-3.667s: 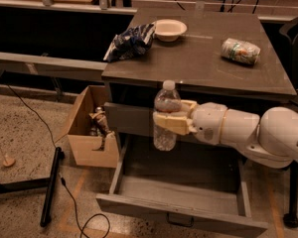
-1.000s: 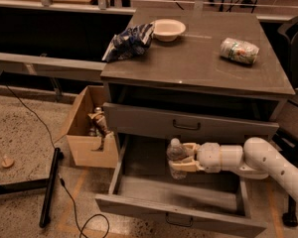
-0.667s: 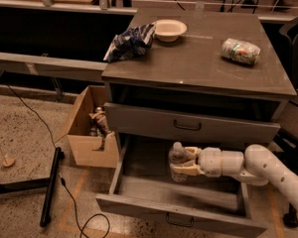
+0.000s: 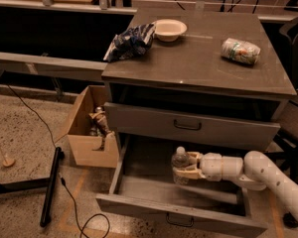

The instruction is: Place water bottle into middle drawer

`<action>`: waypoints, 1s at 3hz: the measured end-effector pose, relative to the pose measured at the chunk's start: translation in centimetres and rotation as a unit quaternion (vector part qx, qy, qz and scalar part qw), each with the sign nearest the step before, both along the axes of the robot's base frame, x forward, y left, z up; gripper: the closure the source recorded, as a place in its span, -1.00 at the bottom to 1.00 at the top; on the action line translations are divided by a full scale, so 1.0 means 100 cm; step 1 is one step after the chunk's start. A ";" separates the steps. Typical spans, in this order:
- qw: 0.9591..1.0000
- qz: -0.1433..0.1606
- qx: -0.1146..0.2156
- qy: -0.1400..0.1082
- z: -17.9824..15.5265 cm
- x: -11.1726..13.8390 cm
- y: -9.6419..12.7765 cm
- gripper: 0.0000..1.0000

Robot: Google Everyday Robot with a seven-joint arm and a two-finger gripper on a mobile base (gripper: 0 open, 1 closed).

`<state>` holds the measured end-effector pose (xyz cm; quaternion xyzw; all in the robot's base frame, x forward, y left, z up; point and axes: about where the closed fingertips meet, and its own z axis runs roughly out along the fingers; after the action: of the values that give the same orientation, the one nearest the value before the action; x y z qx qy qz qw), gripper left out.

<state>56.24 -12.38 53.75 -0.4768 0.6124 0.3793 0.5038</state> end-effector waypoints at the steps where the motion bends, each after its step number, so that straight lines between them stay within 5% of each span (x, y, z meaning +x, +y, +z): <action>1: 1.000 -0.010 0.000 0.008 -0.022 0.001 -0.002 0.62; 3: 0.999 -0.037 0.000 0.025 -0.059 0.001 -0.010 -0.31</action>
Offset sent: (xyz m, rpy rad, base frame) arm -0.0013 -0.0188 -0.0748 -0.0200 0.0753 -0.0895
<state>56.34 -13.35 47.81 -0.4440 0.6423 0.3722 0.5018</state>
